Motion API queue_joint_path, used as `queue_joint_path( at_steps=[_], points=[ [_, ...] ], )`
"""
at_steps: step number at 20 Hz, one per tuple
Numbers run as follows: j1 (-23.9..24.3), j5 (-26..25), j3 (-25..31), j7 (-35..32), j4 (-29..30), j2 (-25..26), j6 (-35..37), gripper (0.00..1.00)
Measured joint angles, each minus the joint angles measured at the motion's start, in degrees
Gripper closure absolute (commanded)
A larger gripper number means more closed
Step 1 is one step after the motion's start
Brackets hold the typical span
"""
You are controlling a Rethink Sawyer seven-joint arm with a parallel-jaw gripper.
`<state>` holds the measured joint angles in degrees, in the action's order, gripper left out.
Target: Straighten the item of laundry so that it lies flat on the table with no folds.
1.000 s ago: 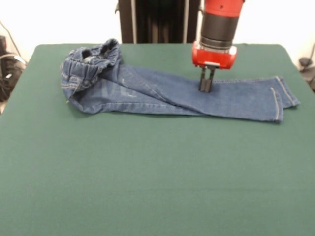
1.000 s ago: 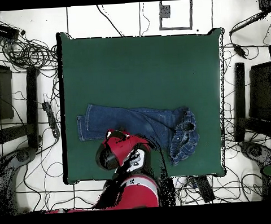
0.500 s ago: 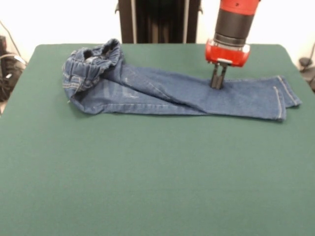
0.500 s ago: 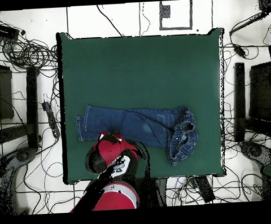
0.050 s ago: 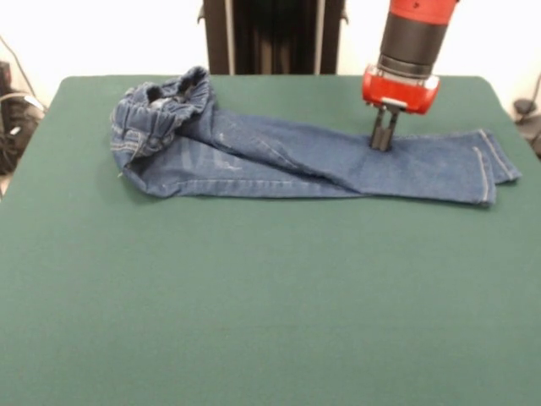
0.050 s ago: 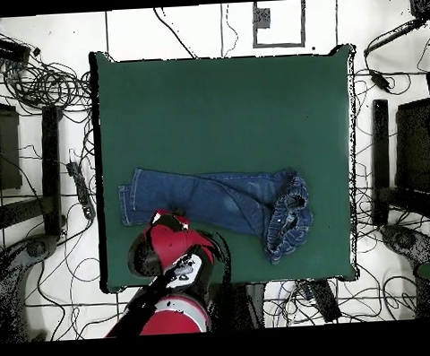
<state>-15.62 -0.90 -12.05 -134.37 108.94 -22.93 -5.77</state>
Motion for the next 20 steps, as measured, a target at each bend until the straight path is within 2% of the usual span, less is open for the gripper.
queue_joint_path(
  at_steps=[9, 20],
  points=[
    [-2.05, 7.27, -0.04, 0.0, 1.52, -0.1, -0.29, 1.0],
    [-7.83, 17.78, 0.64, 0.0, 3.33, -1.08, -0.27, 1.0]
  ],
)
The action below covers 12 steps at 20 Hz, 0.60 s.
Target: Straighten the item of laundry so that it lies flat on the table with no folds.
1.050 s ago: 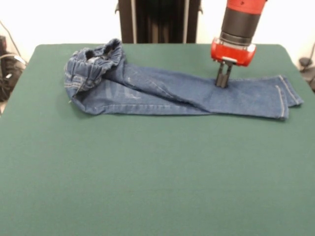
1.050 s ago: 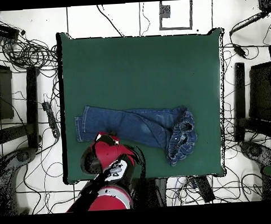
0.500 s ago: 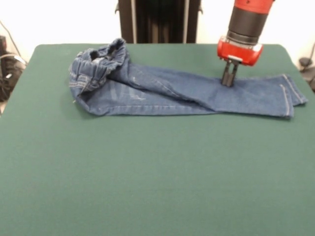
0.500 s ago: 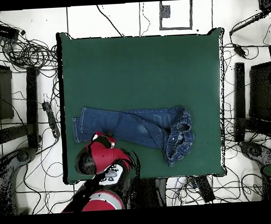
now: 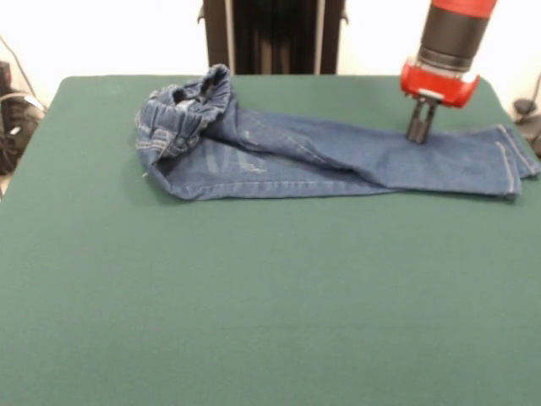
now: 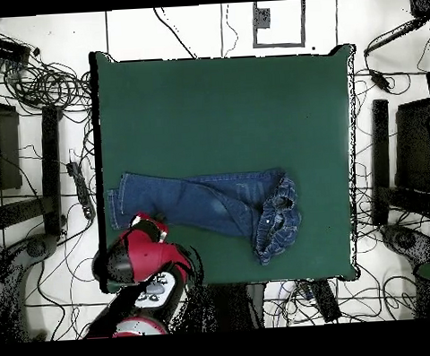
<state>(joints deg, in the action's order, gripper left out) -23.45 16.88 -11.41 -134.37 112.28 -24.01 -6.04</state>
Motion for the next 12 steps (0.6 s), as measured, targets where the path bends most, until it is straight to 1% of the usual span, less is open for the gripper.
queue_joint_path(
  at_steps=[1, 4, 5, 7, 12],
  points=[
    [-0.93, 1.26, 0.57, 0.0, 0.16, -0.41, 0.0, 1.0],
    [-2.13, 2.84, 2.11, 0.0, 0.42, -1.36, 0.0, 1.0],
    [-2.32, 3.16, 3.37, 0.0, 0.68, -2.12, 0.0, 1.0],
    [-2.33, 3.36, 5.04, 0.0, 1.1, -3.12, 0.0, 1.0],
    [-1.74, 3.3, 6.72, 0.0, 2.37, -4.82, 0.0, 1.0]
  ],
)
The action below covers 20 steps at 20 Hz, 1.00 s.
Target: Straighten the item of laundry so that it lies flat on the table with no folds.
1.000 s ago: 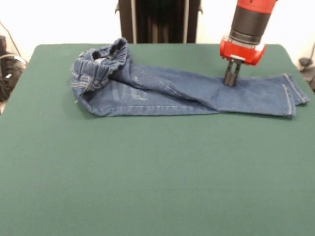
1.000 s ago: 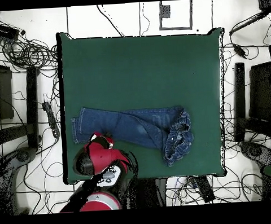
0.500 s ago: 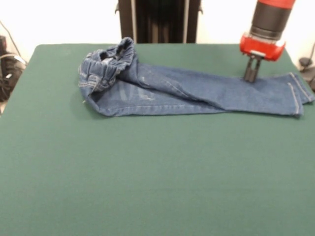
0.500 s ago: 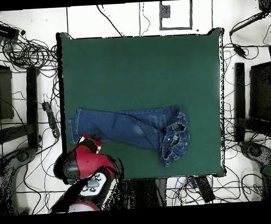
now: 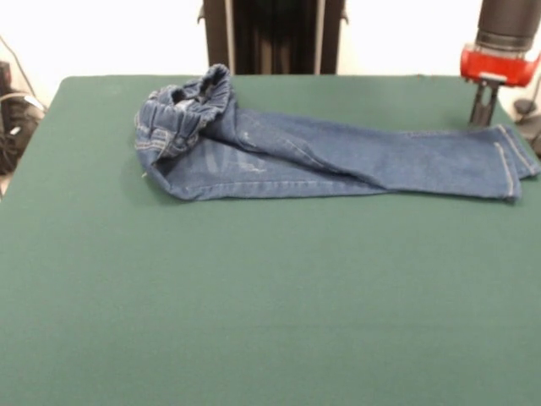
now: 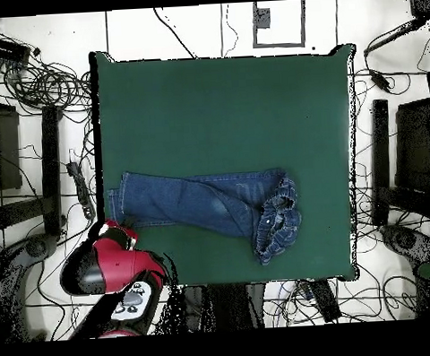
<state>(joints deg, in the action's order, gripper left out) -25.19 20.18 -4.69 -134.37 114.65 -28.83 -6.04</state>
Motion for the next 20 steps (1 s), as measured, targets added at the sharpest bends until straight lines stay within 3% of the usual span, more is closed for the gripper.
queue_joint_path(
  at_steps=[6, 7, 14, 20],
  points=[
    [5.34, -2.6, 0.79, 0.0, 2.88, -2.91, 0.0, 1.0],
    [8.44, -4.41, 0.77, 0.0, 3.91, -4.01, 0.01, 1.0],
    [16.49, -10.92, -0.2, 0.0, 5.02, -6.6, 0.04, 1.0],
    [21.4, -16.12, -1.17, 0.0, 5.0, -6.96, 0.11, 1.0]
  ],
)
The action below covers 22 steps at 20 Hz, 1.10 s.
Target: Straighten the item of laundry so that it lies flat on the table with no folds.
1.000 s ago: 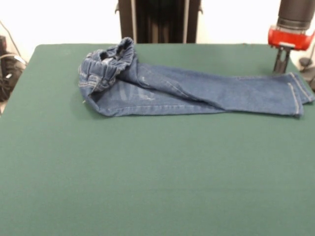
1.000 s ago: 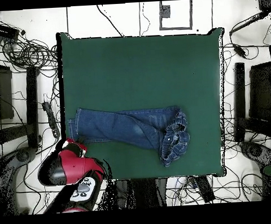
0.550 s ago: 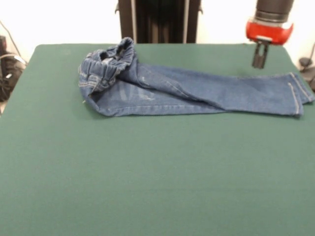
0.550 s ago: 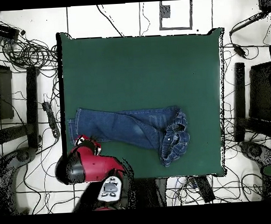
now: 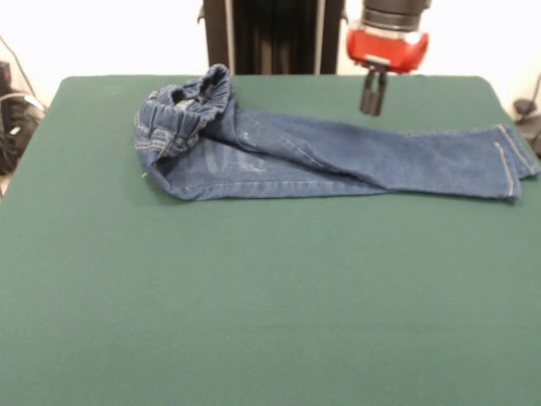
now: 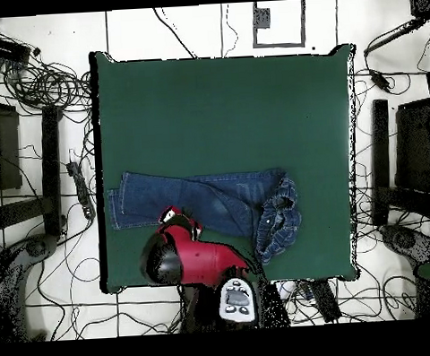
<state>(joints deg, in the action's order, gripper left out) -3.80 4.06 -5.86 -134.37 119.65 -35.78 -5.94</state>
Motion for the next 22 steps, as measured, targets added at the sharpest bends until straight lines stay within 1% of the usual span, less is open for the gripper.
queue_joint_path(
  at_steps=[1, 9, 13, 20, 22],
  points=[
    [0.9, -1.38, -0.17, 0.0, 0.03, 0.21, 0.04, 1.0],
    [3.52, -7.04, -0.95, 0.0, -0.22, 1.69, 0.05, 1.0],
    [4.98, -10.56, -1.04, 0.0, -0.8, 4.59, 0.05, 1.0],
    [7.95, -15.08, -1.02, 0.0, -1.4, 7.46, 0.05, 1.0],
    [9.61, -16.98, -0.99, 0.0, -1.83, 8.43, 0.04, 1.0]
  ],
)
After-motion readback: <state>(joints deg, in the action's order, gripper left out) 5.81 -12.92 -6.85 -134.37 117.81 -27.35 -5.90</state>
